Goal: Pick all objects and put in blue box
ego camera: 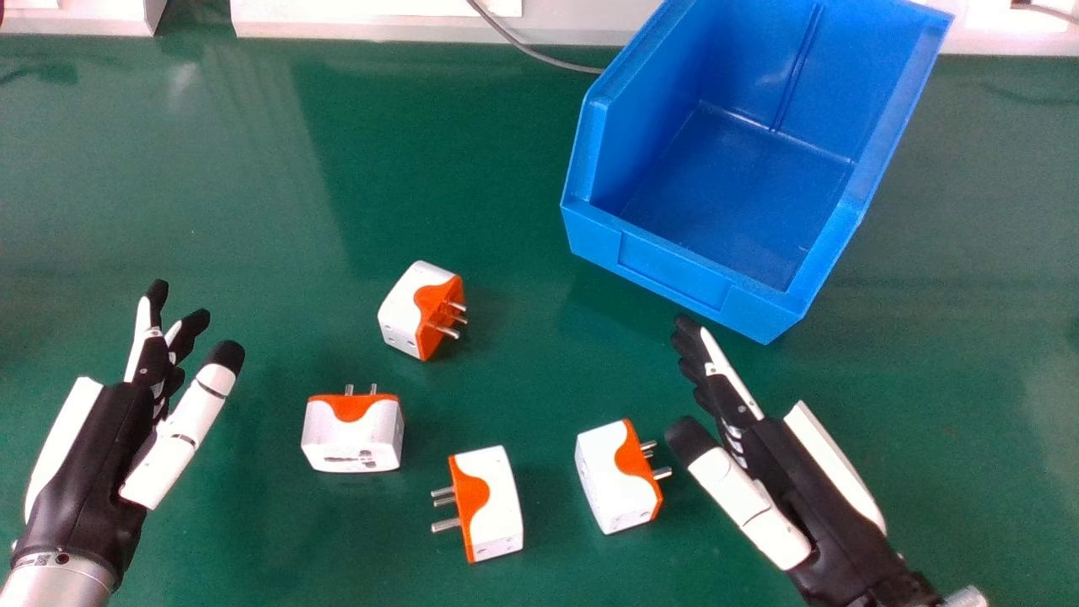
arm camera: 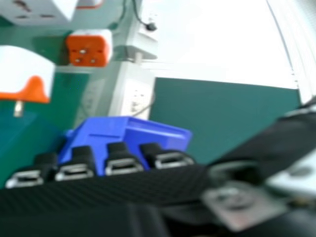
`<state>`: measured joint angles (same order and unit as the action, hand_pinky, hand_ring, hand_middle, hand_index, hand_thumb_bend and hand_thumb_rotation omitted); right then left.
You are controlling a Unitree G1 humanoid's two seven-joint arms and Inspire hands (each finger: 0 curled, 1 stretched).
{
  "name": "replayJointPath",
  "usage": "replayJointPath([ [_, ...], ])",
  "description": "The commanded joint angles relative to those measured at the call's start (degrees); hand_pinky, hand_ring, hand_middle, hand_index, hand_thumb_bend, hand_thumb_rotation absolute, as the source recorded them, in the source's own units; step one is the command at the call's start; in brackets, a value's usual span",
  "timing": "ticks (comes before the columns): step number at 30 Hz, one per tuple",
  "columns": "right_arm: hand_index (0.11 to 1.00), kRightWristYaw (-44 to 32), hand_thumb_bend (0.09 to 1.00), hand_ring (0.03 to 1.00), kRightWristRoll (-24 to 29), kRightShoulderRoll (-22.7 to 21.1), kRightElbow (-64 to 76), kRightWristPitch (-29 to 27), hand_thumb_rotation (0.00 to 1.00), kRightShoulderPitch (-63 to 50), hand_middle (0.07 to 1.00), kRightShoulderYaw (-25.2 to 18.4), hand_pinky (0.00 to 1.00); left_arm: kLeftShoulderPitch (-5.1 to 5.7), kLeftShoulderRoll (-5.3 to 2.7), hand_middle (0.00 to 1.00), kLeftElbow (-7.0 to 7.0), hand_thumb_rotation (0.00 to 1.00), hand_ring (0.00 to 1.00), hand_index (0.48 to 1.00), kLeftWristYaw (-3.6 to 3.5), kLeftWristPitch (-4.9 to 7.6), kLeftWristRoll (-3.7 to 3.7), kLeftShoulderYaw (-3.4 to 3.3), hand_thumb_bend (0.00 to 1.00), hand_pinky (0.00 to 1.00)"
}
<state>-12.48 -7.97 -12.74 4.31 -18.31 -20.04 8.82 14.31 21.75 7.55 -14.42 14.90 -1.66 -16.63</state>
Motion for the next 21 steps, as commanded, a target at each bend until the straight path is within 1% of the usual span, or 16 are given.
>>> replayJointPath([
  [1,1.000,0.4,0.564,1.000,-0.5,-0.6,0.6,-2.3,1.00,0.5,1.000,-0.2,1.00,-0.12,0.51,0.97,-1.48,0.85,0.99,0.938,0.52,0.22,0.20,-0.14,0.52,1.00],
  [3,1.000,0.9,0.558,1.000,-1.7,-1.0,0.5,-3.5,1.00,0.8,1.000,-0.1,0.98,-0.19,0.48,0.97,-1.53,0.85,0.99,0.937,0.54,0.12,0.06,-0.15,0.52,1.00],
  [4,1.000,1.1,0.557,1.000,-2.6,-1.3,0.3,-4.3,1.00,1.0,1.000,-0.1,0.98,-0.17,0.53,0.97,-1.64,0.84,0.99,0.937,0.62,-0.06,0.16,-0.14,0.52,1.00],
  [5,1.000,1.4,0.548,1.000,-3.6,-1.7,0.2,-5.2,1.00,1.2,1.000,0.0,0.98,-0.21,0.54,0.97,-1.71,0.84,0.99,0.937,0.62,-0.42,0.08,-0.16,0.51,1.00],
  [6,1.000,1.7,0.536,1.000,-4.8,-2.2,0.3,-5.9,1.00,1.5,1.000,0.0,0.97,-0.25,0.50,0.97,-1.60,0.84,0.99,0.936,0.69,-0.35,0.06,-0.20,0.50,1.00],
  [7,1.000,1.9,0.528,1.000,-5.5,-2.6,0.1,-7.1,1.00,1.8,1.000,0.0,0.97,-0.28,0.53,0.97,-1.47,0.83,0.99,0.934,0.82,-0.02,0.26,-0.19,0.50,1.00],
  [8,1.000,1.8,0.520,1.000,-6.7,-3.3,0.5,-7.5,1.00,2.1,1.000,0.0,0.96,-0.30,0.51,0.97,-1.40,0.84,0.99,0.934,0.85,0.10,0.27,-0.20,0.50,1.00],
  [10,1.000,2.1,0.528,1.000,-9.6,-4.6,1.5,-7.6,1.00,2.5,1.000,0.0,0.95,-0.33,0.54,0.97,-1.45,0.84,0.99,0.935,1.02,0.03,0.48,-0.14,0.49,1.00],
  [13,1.000,2.2,0.613,1.000,-15.5,-6.7,4.3,-6.1,1.00,3.2,1.000,0.2,0.93,-0.40,0.60,0.96,-1.47,0.85,0.98,0.937,1.48,-0.12,0.98,-0.08,0.48,1.00],
  [14,1.000,2.3,0.639,1.000,-18.1,-7.5,5.5,-5.6,0.99,3.5,1.000,0.2,0.93,-0.46,0.56,0.96,-1.46,0.86,0.98,0.938,1.52,-0.19,0.97,-0.10,0.49,1.00],
  [15,1.000,2.3,0.654,1.000,-20.8,-8.3,6.8,-5.0,0.96,3.8,1.000,0.3,0.92,-0.57,0.51,0.96,-1.36,0.86,0.98,0.938,1.50,-0.18,0.88,-0.13,0.48,1.00],
  [17,1.000,2.1,0.703,1.000,-25.8,-9.7,8.9,-4.1,0.88,4.8,1.000,0.7,0.90,-0.88,0.41,0.96,-0.98,0.85,0.98,0.938,1.16,-0.01,0.38,-0.23,0.47,1.00],
  [18,1.000,1.9,0.730,1.000,-27.8,-10.3,9.6,-3.8,0.84,5.7,1.000,1.0,0.90,-1.00,0.39,0.97,-0.88,0.84,0.99,0.937,1.10,-0.04,0.28,-0.26,0.47,1.00],
  [20,0.979,1.4,0.791,0.981,-31.4,-11.3,10.6,-2.9,0.71,7.4,1.000,1.8,0.87,-1.26,0.50,0.97,-0.59,0.84,0.98,0.933,1.08,0.08,0.44,-0.23,0.48,1.00],
  [21,0.968,0.9,0.809,0.973,-33.0,-11.8,11.0,-2.4,0.67,8.2,0.997,2.2,0.86,-1.42,0.54,0.97,-0.42,0.84,0.99,0.934,1.02,0.16,0.43,-0.24,0.48,1.00],
])
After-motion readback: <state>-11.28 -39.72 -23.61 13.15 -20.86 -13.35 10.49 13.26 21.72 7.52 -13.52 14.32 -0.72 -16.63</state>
